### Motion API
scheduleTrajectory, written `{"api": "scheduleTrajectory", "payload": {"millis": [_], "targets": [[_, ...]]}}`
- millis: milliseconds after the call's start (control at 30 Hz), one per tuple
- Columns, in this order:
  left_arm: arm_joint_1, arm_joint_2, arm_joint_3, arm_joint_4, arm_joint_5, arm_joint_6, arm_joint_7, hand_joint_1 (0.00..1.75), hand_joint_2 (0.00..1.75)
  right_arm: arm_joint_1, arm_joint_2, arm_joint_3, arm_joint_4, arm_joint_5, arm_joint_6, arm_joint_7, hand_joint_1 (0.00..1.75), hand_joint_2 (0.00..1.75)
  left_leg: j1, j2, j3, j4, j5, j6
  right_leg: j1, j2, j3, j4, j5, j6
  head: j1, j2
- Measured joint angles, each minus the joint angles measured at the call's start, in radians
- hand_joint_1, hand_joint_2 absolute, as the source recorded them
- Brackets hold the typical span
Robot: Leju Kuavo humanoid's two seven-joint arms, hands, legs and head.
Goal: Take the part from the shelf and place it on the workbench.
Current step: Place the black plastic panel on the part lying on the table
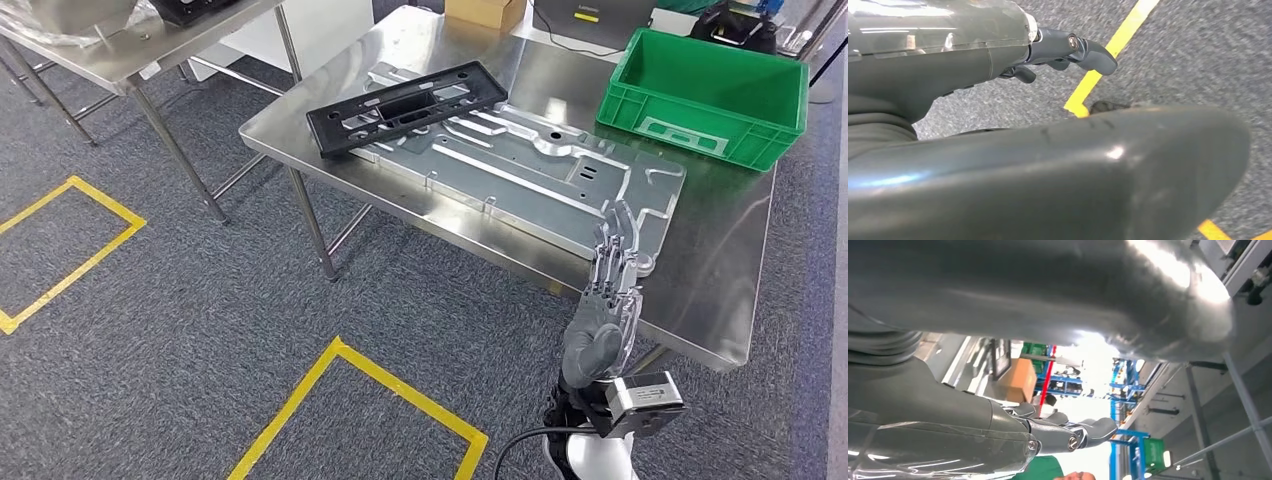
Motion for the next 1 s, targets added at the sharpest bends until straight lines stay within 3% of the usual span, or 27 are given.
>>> {"api": "scheduleTrajectory", "payload": {"millis": [33,67,100,167,233,267,367,433,533,567,600,633,700,767,867,900,967,1000], "targets": [[0.0,0.0,-0.001,0.0,-0.002,0.001,0.001,0.0,0.0,0.0,0.0,-0.003,0.008,-0.005,0.0,-0.002,0.0,0.0,0.0,0.0,-0.017,0.065,-0.032,-0.002,0.002,0.002,-0.012,0.001,0.009,-0.001,0.0,0.0],[0.0,0.0,-0.002,0.0,-0.004,0.001,0.001,0.0,0.0,0.001,0.0,-0.005,0.015,-0.009,0.0,-0.003,0.0,0.0,0.0,0.0,-0.024,0.111,-0.041,-0.003,0.004,0.004,-0.025,0.003,0.018,-0.002,0.0,0.0],[0.0,0.001,-0.003,0.0,-0.006,0.001,0.001,0.0,0.0,0.001,0.0,-0.008,0.022,-0.013,0.0,-0.004,0.0,0.0,0.0,-0.001,-0.015,0.124,-0.03,-0.002,0.006,0.008,-0.037,0.006,0.026,-0.001,0.0,0.0],[0.0,0.001,-0.006,0.0,-0.01,0.001,0.001,0.0,0.0,0.002,0.0,-0.014,0.032,-0.019,-0.003,-0.006,0.0,0.0,-0.001,-0.007,0.058,0.039,0.018,0.006,0.009,0.016,-0.058,0.014,0.037,0.002,0.0,0.0],[-0.001,0.005,-0.008,0.0,-0.014,0.001,0.0,0.0,0.0,0.002,0.0,-0.018,0.038,-0.023,-0.008,-0.01,0.0,0.0,-0.004,-0.029,0.155,-0.102,0.031,0.02,0.011,0.024,-0.072,0.021,0.044,0.008,0.0,0.0],[-0.002,0.007,-0.009,0.0,-0.014,0.001,-0.002,0.0,0.0,0.003,0.0,-0.02,0.04,-0.024,-0.01,-0.014,0.0,0.0,-0.006,-0.038,0.184,-0.148,0.026,0.025,0.011,0.027,-0.076,0.024,0.048,0.013,0.001,0.0],[-0.002,0.009,-0.011,0.0,-0.014,0.001,-0.006,0.0,0.0,0.006,0.0,-0.025,0.045,-0.027,-0.011,-0.019,0.0,0.0,-0.006,-0.03,0.199,-0.185,0.027,0.038,0.01,0.037,-0.083,0.025,0.06,0.031,0.0,0.0],[-0.003,0.009,-0.012,0.0,-0.014,0.001,-0.009,0.0,0.0,0.006,0.0,-0.028,0.047,-0.028,-0.011,-0.019,0.0,0.0,-0.001,-0.017,0.197,-0.196,0.04,0.052,0.009,0.029,-0.101,0.06,0.033,0.042,0.003,0.0],[-0.001,0.01,-0.014,0.0,-0.015,0.001,-0.017,0.0,0.0,0.007,0.0,-0.032,0.054,-0.034,-0.011,-0.016,0.0,0.0,-0.001,0.005,0.181,-0.198,0.051,0.06,0.0,0.011,-0.184,0.242,-0.068,0.058,0.008,0.0],[0.0,0.009,-0.015,0.0,-0.015,0.0,-0.018,0.0,0.0,0.008,0.0,-0.033,0.058,-0.036,-0.01,-0.015,0.0,0.0,-0.002,0.011,0.176,-0.196,0.053,0.06,-0.003,0.009,-0.205,0.291,-0.084,0.062,0.008,0.0],[0.001,0.009,-0.015,0.0,-0.015,0.0,-0.018,0.0,0.0,0.008,0.0,-0.035,0.062,-0.037,-0.009,-0.013,0.0,0.0,-0.002,0.018,0.172,-0.194,0.054,0.059,-0.005,0.007,-0.208,0.305,-0.08,0.066,0.008,0.0],[0.001,0.009,-0.015,0.0,-0.015,0.0,-0.018,0.0,0.0,0.008,0.0,-0.037,0.065,-0.038,-0.007,-0.008,0.0,0.0,-0.002,0.025,0.169,-0.191,0.055,0.057,-0.008,0.002,-0.188,0.276,-0.057,0.068,0.008,0.0],[0.0,0.009,-0.015,0.0,-0.014,0.0,-0.018,0.0,0.0,0.005,0.0,-0.043,0.07,-0.039,0.001,0.003,0.0,0.0,-0.003,0.037,0.166,-0.182,0.053,0.052,-0.01,-0.026,-0.108,0.139,0.002,0.068,0.008,0.0],[-0.001,0.009,-0.015,0.0,-0.012,0.0,-0.018,0.0,0.0,0.0,0.001,-0.048,0.077,-0.04,0.009,0.014,0.0,0.0,-0.008,0.046,0.163,-0.173,0.049,0.042,-0.006,-0.049,-0.058,0.043,0.026,0.058,0.006,0.0],[-0.002,0.009,-0.015,0.0,-0.006,0.0,-0.019,0.0,0.0,-0.002,0.003,-0.061,0.095,-0.044,0.02,0.025,0.0,0.0,-0.011,0.058,0.158,-0.17,0.049,0.024,-0.001,-0.037,-0.061,0.028,0.031,0.038,0.005,0.0],[-0.003,0.009,-0.015,0.0,-0.003,0.0,-0.019,0.0,0.0,-0.003,0.004,-0.068,0.105,-0.047,0.025,0.031,0.0,0.0,-0.009,0.051,0.155,-0.161,0.041,0.018,-0.002,-0.031,-0.063,0.026,0.034,0.031,0.005,0.0],[-0.003,0.009,-0.015,0.0,0.002,0.0,-0.021,0.0,0.0,-0.007,0.01,-0.088,0.138,-0.055,0.035,0.045,0.0,0.0,-0.005,0.023,0.125,-0.092,-0.007,0.008,-0.005,-0.019,-0.066,0.021,0.042,0.018,0.005,0.0],[-0.001,0.009,-0.015,0.0,0.004,0.001,-0.021,0.0,0.0,-0.008,0.013,-0.099,0.161,-0.058,0.04,0.049,0.0,0.0,-0.004,0.01,0.097,-0.027,-0.043,0.007,-0.004,-0.014,-0.069,0.021,0.044,0.015,0.005,0.0]]}}
